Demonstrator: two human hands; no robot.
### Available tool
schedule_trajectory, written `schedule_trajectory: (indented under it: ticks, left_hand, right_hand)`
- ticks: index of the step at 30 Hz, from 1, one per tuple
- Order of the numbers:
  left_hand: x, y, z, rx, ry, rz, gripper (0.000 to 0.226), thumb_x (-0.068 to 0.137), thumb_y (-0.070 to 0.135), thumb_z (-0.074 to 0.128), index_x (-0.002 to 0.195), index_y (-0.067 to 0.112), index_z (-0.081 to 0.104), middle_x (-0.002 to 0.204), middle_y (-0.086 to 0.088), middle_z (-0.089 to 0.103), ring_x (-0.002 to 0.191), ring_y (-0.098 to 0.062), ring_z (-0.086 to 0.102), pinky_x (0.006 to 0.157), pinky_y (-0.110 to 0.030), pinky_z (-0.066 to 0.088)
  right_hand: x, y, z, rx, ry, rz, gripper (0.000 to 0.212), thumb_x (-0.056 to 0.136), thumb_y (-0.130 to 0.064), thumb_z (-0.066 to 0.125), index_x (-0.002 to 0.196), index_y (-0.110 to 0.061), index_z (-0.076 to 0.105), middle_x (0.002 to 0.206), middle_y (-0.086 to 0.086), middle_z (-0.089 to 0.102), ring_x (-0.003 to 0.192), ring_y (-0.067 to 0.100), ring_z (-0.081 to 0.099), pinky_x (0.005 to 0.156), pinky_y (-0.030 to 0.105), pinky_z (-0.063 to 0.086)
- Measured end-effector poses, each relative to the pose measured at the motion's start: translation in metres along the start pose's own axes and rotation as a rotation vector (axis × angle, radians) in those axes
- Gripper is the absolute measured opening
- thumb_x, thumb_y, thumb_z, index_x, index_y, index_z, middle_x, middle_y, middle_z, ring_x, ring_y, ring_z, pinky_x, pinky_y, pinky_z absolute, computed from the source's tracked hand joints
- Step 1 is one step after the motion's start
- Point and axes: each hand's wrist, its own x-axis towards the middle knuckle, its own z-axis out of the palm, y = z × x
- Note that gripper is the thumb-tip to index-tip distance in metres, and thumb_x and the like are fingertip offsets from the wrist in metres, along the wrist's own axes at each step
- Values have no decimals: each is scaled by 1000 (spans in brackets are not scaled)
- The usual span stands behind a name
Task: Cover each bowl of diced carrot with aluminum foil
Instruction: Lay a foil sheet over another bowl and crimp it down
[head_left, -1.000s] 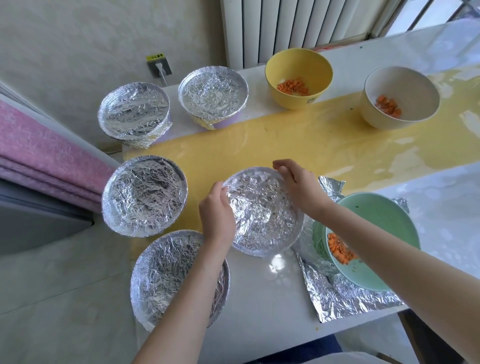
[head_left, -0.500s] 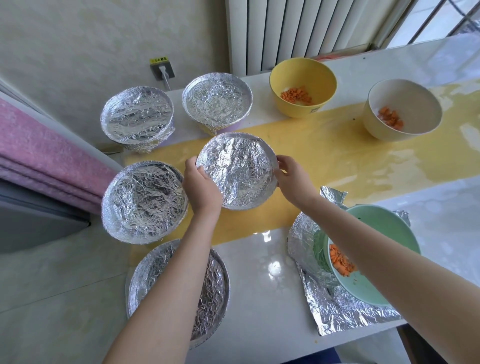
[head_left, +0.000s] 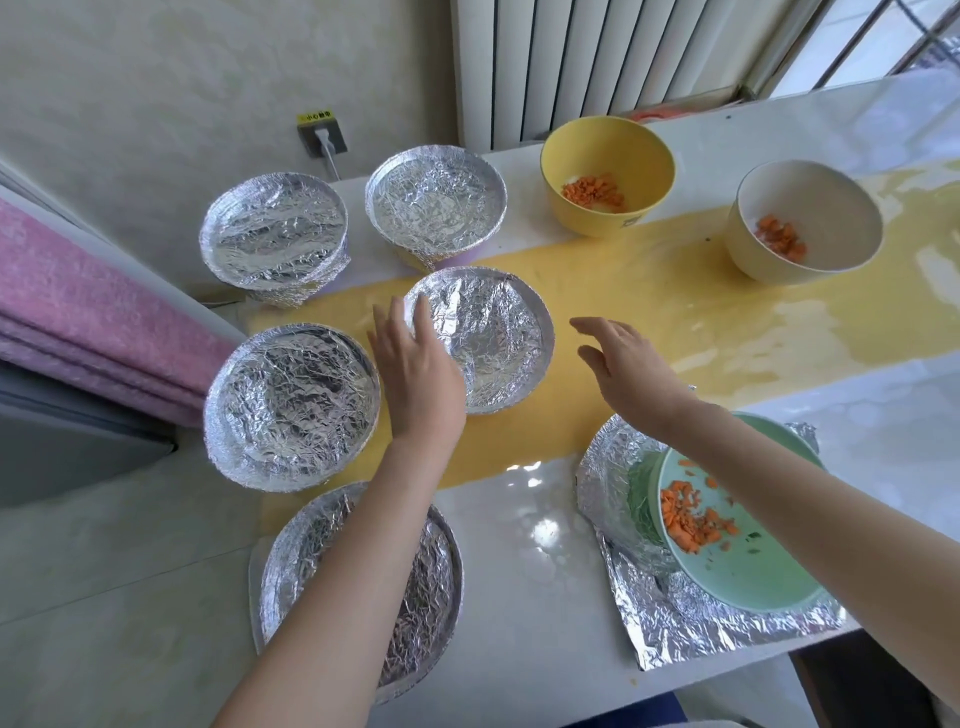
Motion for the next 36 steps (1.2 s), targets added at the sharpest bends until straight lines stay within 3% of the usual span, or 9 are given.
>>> schedule_trajectory:
  ticks: [2,4,11,14,20,25,30,33,36]
  left_hand:
    - [-8,9,-3,49,31,136,51,83,-2,49,133,8,45,141,-18,39,136,-42,25,112,-53,11]
    - [-20,18,-2,38,38,251,47,80,0,45,126,10,51,136,-16,45,132,-40,32,111,-56,20]
    - [-71,52,22,-110,-190,444,34,74,-11,55,102,7,64,102,-9,60,92,-27,57,79,-38,47]
    - [-87,63,38,-194,-442,382,29,88,-3,50,114,6,59,110,-9,59,100,-26,55,86,-34,44]
    - [-91,72,69,-72,-674,131,49,96,30,49,137,9,35,132,-9,45,121,-27,40,101,-37,33]
    - [-80,77,82,-261,-710,-111,46,89,30,60,129,9,47,123,-8,54,115,-26,49,99,-41,40]
    - [-75,89,82,-351,-751,-214,38,91,24,58,122,2,54,118,-11,59,100,-22,55,76,-22,36]
    - [-73,98,76,-400,-641,-199,23,91,23,58,105,6,59,89,-4,62,76,-17,54,68,-25,36]
    - [-70,115,63,-381,-533,-88,7,91,21,57,90,13,55,71,6,54,60,-12,44,52,-15,33]
  right_hand:
    - [-15,8,-9,-116,76,-100,35,97,-14,47,131,-8,49,130,12,55,133,31,39,111,49,27]
    - [-31,17,-17,-174,145,-163,33,96,-17,47,127,-5,52,124,13,58,129,33,44,109,55,29]
    - [-80,58,-46,-288,123,-101,44,96,-33,31,121,-5,54,119,12,60,113,31,55,98,46,43]
    - [-100,79,-51,-329,127,-48,41,98,-32,35,123,-6,53,122,11,58,109,33,57,91,43,46]
    - [-120,106,-57,-253,104,165,35,98,-26,41,129,-10,49,130,7,52,107,31,58,80,44,51]
    - [-115,119,-57,-198,5,261,28,101,-23,36,113,-10,57,95,11,67,81,32,60,63,32,37]
    - [-109,127,-62,-138,-24,226,26,101,-20,37,111,-10,58,74,9,56,65,25,47,60,30,32]
    - [-107,134,-68,-131,-33,178,25,100,-20,38,111,-11,58,74,9,57,64,27,48,59,32,32]
    - [-105,137,-75,-109,-44,110,24,100,-21,39,112,-13,58,85,15,67,74,34,58,62,35,39]
